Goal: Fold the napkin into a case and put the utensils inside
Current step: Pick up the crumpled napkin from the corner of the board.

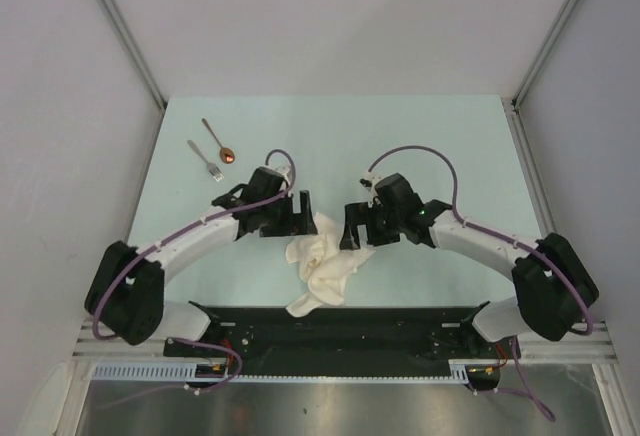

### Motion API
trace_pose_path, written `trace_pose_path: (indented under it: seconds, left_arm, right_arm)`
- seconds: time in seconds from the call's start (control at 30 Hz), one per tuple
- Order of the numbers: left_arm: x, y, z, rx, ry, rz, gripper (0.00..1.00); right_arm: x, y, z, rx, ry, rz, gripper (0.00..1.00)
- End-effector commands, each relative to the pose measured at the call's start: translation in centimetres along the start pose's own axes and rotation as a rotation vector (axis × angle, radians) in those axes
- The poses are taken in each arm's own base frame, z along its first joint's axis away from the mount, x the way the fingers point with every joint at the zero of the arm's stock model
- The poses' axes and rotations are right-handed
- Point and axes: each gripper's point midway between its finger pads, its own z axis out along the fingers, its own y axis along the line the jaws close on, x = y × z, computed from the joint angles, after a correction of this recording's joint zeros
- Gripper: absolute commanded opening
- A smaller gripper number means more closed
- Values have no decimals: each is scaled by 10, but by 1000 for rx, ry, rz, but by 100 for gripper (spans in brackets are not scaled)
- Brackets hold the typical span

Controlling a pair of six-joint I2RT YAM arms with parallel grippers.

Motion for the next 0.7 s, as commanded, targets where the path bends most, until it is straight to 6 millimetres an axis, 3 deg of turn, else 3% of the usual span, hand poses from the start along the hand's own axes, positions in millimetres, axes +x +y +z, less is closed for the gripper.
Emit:
trace_pose_path:
  seconds: [0.0,0.1,0.13,0.17,0.2,0.23,0.27,0.3,0.33,0.37,0.4,0.43,0.47,0.5,0.53,0.57,0.6,0.63,0.67]
  left_arm:
    - [-6,-37,24,115,-6,11,94]
    - [6,-34,37,113,33,13,86]
    - [8,-34,40,116,38,5,79]
    - [10,-36,41,128,46,4,74]
    - [7,-37,42,130,45,6,66]
    - [4,-39,41,132,40,9,50]
    - [2,-38,38,122,41,20,43]
    - [-16,-44,31,124,-8,32,37]
    - [-27,-45,25,123,-33,36,25]
    - [-36,-47,18,124,-52,51,20]
    - [-59,-60,3,154,-110,67,6]
    - [-74,-61,-7,157,-140,64,0]
    - [-84,-63,-17,158,-152,72,0]
    - [-111,-80,-39,204,-213,86,0]
    - [-129,-82,-57,226,-260,83,0]
    - [-142,-88,-71,253,-294,100,0]
    - [-167,-99,-99,291,-369,116,0]
    - [-174,-111,-122,345,-402,143,0]
    - [-180,-115,-137,357,-431,170,0]
  right_arm:
    - [-1,18,20,-4,-39,1,98]
    - [6,20,23,-5,-36,23,82]
    - [10,19,23,-8,-33,28,68]
    - [9,21,23,-16,-40,33,60]
    - [9,20,21,-18,-43,32,52]
    - [2,16,16,-8,-63,36,35]
    - [2,6,12,34,-65,39,28]
    - [-3,3,8,44,-76,40,13]
    - [-18,-4,-4,49,-122,54,7]
    - [-23,-6,-11,40,-126,56,2]
    - [-34,-12,-19,45,-151,43,0]
    - [-63,-20,-39,56,-226,58,0]
    - [-71,-26,-52,71,-229,62,0]
    - [-83,-32,-66,89,-256,35,0]
    - [-99,-34,-81,100,-292,19,0]
    - [-124,-38,-112,118,-356,23,0]
    - [-139,-35,-130,123,-392,-25,0]
    - [-142,-37,-145,135,-393,-30,0]
    - [-165,-23,-177,111,-468,-69,0]
